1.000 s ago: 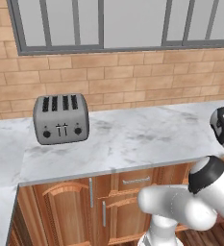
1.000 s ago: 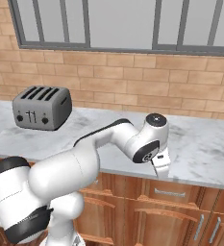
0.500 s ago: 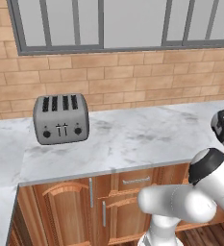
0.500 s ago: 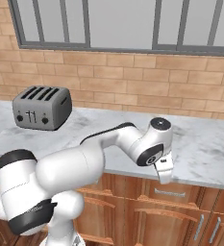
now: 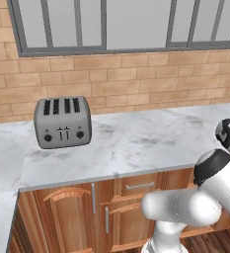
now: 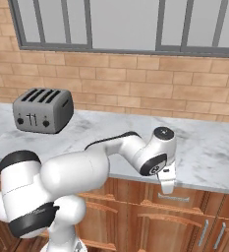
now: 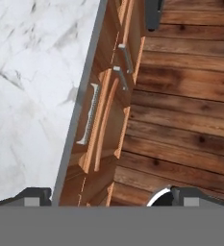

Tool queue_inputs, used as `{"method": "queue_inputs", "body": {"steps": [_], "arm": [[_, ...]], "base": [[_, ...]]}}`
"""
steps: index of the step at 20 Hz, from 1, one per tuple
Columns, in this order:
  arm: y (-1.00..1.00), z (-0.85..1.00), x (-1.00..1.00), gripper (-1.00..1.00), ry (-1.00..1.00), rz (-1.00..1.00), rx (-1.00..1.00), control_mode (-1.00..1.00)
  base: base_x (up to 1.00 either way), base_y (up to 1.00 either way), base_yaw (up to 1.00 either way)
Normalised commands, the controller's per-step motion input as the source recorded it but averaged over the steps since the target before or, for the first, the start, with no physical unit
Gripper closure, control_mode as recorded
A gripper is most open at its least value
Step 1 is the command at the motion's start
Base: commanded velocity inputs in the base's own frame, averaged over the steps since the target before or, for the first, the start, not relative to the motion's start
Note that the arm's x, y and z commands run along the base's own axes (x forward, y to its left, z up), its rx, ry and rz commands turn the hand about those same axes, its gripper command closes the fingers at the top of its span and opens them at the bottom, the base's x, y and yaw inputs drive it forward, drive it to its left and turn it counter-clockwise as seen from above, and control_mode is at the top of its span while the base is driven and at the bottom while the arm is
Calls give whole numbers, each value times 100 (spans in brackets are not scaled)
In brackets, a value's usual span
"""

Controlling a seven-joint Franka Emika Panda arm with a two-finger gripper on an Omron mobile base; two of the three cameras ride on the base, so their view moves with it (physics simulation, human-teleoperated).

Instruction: Take a straw from the drawer in front and place it inside the glass cup on the dining counter.

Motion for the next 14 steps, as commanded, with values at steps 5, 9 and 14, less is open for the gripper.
{"method": "queue_inputs", "body": {"steps": [5, 9, 14], "arm": [[-6, -20, -4, -100, 0, -6, 0, -100], [-4, -18, -9, -100, 0, -6, 0, -100], [-5, -15, -11, -100, -1, -4, 0, -100]], "base": [[0, 0, 0], [0, 0, 0], [0, 0, 0]]}}
